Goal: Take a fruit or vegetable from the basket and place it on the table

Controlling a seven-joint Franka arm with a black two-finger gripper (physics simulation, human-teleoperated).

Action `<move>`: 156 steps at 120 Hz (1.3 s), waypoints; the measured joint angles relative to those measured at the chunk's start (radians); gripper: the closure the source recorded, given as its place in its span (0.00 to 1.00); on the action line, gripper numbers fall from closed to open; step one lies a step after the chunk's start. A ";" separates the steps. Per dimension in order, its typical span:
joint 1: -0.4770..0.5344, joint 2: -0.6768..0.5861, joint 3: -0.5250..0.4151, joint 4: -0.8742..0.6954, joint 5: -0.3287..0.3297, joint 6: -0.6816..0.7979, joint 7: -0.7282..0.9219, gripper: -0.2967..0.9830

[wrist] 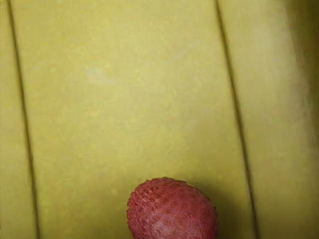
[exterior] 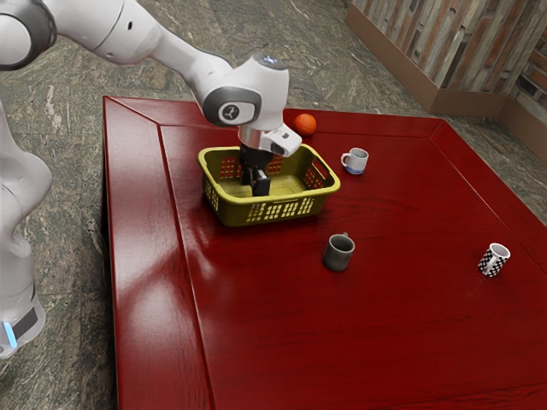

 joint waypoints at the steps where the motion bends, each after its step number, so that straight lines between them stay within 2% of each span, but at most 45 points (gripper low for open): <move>1: 0.000 0.000 0.000 0.000 0.000 0.000 0.000 0.23; 55: -0.001 0.016 0.004 0.007 0.000 0.021 0.002 0.23; 79: -0.001 0.017 0.004 0.006 -0.008 0.025 0.000 0.52; 87: -0.001 0.027 0.004 0.006 -0.013 0.026 -0.001 0.59; 121: 0.000 0.032 0.006 0.020 -0.018 0.028 -0.010 0.68; 156: -0.002 0.005 0.011 0.099 -0.002 0.013 -0.005 0.67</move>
